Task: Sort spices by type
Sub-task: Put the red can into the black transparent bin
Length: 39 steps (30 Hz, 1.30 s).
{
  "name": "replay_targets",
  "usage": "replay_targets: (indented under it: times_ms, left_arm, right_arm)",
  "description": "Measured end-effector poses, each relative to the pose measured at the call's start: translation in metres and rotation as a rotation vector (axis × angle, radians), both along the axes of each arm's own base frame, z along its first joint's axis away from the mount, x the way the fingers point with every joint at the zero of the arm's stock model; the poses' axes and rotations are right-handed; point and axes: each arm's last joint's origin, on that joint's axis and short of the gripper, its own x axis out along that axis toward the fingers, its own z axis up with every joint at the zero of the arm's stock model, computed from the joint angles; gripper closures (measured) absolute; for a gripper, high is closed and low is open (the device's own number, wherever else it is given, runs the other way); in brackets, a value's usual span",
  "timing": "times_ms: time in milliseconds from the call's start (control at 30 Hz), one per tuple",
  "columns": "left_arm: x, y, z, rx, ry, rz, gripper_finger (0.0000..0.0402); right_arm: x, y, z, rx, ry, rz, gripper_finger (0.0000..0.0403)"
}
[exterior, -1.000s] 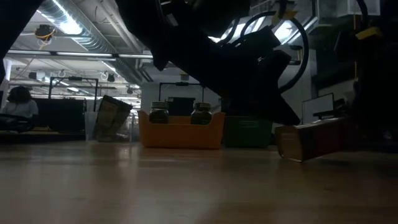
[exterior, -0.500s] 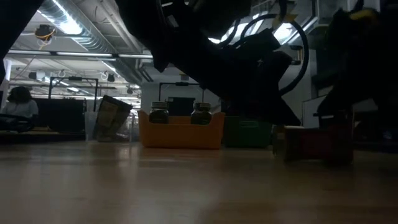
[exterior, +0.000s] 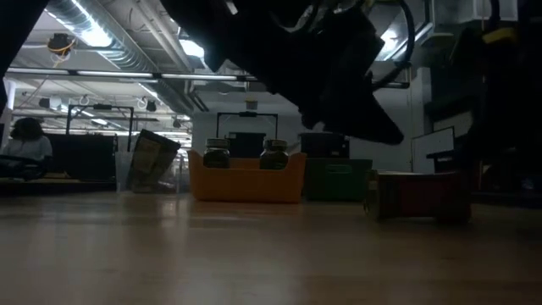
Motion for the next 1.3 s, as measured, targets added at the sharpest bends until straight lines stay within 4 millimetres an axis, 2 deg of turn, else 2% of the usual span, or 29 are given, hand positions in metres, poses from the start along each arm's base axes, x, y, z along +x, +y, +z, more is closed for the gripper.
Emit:
replay_targets:
  times_ms: [267, 400, 700, 1033, 1300]
  left_arm:
    - [-0.007, 0.001, 0.001, 0.004, 0.089, 0.018, 0.0377]
    - [-0.01, 0.002, -0.007, -0.015, 0.147, 0.045, 0.0377]
    - [-0.013, 0.002, -0.009, -0.047, 0.184, 0.078, 0.0377]
    - [-0.024, 0.003, -0.016, -0.115, 0.311, 0.168, 0.0377]
    - [-0.031, -0.005, -0.02, -0.12, 0.371, 0.184, 0.0377]
  right_arm:
    - [-0.006, -0.004, -0.004, 0.024, 0.054, -0.074, 0.0249]
    - [-0.003, -0.001, -0.012, 0.028, 0.058, -0.087, 0.0249]
    - [0.009, 0.008, -0.032, 0.033, 0.044, -0.089, 0.0249]
    - [0.019, 0.01, -0.028, -0.046, -0.106, -0.086, 0.0249]
    - [0.032, 0.0, -0.024, -0.102, -0.156, -0.092, 0.0249]
